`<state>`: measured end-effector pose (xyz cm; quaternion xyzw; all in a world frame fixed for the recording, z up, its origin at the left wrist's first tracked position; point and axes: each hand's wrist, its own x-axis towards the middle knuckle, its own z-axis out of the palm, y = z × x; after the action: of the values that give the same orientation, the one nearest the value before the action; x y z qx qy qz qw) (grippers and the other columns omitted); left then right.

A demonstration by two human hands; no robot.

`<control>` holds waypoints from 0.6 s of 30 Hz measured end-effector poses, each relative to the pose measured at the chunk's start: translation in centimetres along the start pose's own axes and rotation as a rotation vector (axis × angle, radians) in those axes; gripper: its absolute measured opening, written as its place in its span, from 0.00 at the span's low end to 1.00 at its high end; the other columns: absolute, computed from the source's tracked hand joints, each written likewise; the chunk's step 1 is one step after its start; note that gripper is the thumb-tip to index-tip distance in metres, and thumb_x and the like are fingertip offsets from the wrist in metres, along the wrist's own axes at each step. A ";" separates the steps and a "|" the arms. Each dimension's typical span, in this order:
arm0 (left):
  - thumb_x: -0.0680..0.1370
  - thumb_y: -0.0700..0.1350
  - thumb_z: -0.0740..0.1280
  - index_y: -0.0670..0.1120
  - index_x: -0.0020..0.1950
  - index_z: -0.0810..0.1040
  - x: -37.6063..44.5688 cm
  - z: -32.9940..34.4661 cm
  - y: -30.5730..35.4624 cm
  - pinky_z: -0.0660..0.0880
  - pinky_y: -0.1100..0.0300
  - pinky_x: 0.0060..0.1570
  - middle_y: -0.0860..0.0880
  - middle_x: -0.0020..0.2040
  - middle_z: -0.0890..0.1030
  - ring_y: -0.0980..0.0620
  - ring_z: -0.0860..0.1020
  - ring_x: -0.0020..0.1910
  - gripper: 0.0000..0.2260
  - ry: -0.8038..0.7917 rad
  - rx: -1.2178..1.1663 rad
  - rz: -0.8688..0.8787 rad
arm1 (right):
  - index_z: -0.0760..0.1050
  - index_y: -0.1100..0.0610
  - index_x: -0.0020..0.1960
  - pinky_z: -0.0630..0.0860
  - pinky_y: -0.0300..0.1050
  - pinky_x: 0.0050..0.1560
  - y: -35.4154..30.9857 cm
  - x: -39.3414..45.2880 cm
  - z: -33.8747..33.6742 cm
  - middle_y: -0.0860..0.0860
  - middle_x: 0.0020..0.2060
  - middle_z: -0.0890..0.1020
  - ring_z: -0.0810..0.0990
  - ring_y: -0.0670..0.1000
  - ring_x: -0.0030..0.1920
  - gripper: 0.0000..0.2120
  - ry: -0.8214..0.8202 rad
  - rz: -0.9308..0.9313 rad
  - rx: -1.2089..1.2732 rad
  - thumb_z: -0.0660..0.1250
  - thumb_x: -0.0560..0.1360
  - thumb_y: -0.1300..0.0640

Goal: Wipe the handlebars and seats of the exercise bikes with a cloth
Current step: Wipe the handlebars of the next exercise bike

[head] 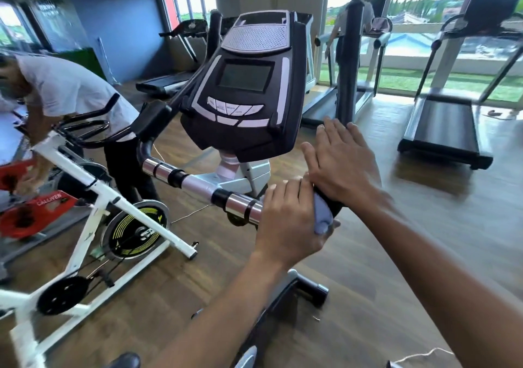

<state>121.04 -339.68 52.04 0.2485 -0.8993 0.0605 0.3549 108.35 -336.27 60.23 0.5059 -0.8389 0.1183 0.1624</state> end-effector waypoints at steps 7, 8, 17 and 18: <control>0.75 0.59 0.73 0.39 0.69 0.76 0.4 -6.1 -6.8 0.77 0.46 0.59 0.43 0.59 0.81 0.41 0.79 0.57 0.31 0.193 -0.270 -0.025 | 0.62 0.61 0.79 0.44 0.51 0.81 0.0 -0.3 -0.2 0.56 0.81 0.60 0.56 0.54 0.81 0.32 0.001 -0.007 -0.034 0.43 0.85 0.41; 0.75 0.62 0.71 0.40 0.70 0.75 0.4 -6.9 -7.7 0.76 0.48 0.61 0.43 0.60 0.80 0.42 0.79 0.58 0.32 0.237 -0.235 -0.151 | 0.62 0.61 0.79 0.45 0.51 0.81 -0.1 -0.3 -0.2 0.57 0.80 0.61 0.57 0.54 0.81 0.33 0.006 -0.004 -0.038 0.42 0.85 0.40; 0.81 0.53 0.60 0.41 0.66 0.79 -3.5 -1.3 -2.5 0.72 0.46 0.62 0.43 0.60 0.81 0.41 0.78 0.59 0.22 0.080 -0.205 -0.007 | 0.67 0.63 0.76 0.49 0.54 0.81 -0.2 0.0 0.2 0.60 0.77 0.68 0.61 0.57 0.79 0.37 0.028 -0.004 -0.099 0.40 0.83 0.38; 0.81 0.51 0.60 0.41 0.65 0.80 -3.1 -1.4 -3.1 0.72 0.47 0.61 0.44 0.59 0.81 0.41 0.78 0.57 0.20 0.072 -0.211 0.087 | 0.67 0.63 0.75 0.49 0.53 0.81 -0.2 0.0 0.1 0.60 0.77 0.68 0.62 0.57 0.79 0.36 0.026 -0.008 -0.096 0.40 0.83 0.38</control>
<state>125.29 -340.73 50.80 0.1680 -0.8972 -0.0100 0.4082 108.54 -336.40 60.09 0.4991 -0.8395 0.0838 0.1977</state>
